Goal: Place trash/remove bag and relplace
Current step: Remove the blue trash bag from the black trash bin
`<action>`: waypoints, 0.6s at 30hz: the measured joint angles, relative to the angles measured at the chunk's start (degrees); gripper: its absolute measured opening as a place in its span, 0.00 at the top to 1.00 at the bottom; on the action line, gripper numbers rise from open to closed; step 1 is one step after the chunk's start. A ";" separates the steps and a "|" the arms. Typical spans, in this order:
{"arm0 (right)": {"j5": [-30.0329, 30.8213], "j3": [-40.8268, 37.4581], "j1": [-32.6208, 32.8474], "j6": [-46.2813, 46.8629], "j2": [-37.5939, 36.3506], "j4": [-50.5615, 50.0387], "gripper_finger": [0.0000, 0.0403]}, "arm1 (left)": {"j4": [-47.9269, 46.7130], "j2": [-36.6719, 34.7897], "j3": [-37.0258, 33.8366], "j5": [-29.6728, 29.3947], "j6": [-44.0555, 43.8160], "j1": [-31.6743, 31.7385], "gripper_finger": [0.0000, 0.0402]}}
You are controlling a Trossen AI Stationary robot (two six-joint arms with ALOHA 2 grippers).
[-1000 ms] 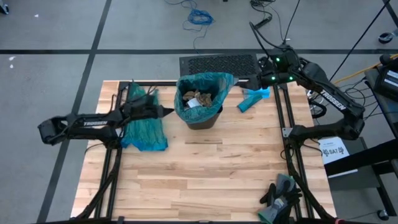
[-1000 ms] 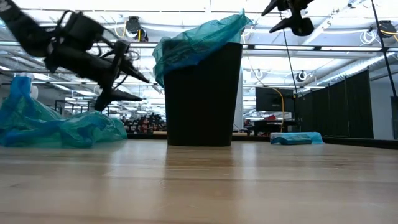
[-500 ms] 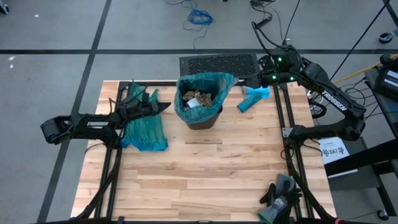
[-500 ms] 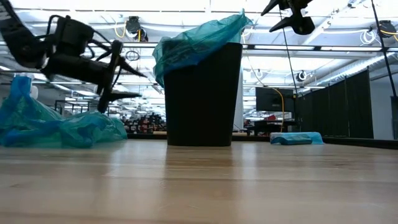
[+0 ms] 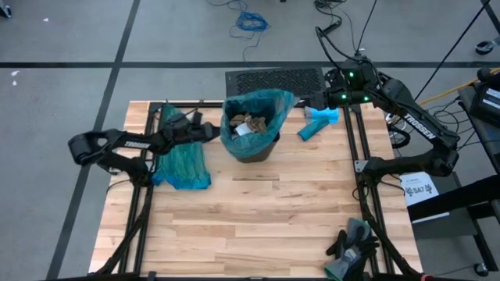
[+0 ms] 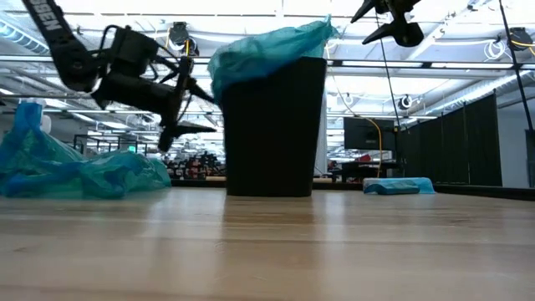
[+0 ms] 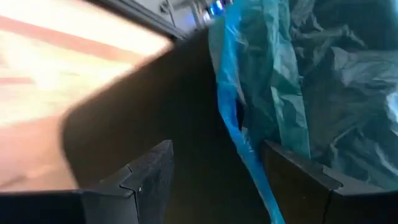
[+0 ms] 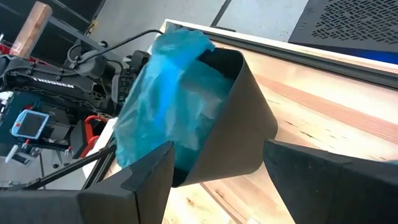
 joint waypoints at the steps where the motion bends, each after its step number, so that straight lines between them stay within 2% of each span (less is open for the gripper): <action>1: 0.02 0.00 0.00 -0.02 0.00 -0.02 0.41 | -0.06 0.73 0.80 0.41 0.05 -0.61 0.39; 6: 0.02 0.00 -0.02 -0.26 0.00 -0.11 0.41 | 0.09 2.23 3.97 0.34 3.03 -2.65 0.41; 11: 0.00 0.00 -0.02 -0.50 0.00 -0.65 0.41 | 0.12 2.24 4.21 -0.22 2.99 -2.85 0.48; 15: -0.02 0.00 -0.02 -1.07 0.00 -1.97 0.41 | -0.08 2.23 4.21 2.56 3.00 -3.10 0.52; 18: -0.02 0.00 -0.02 -1.47 0.00 -2.62 0.41 | -0.50 2.24 4.23 2.57 3.04 -3.56 0.52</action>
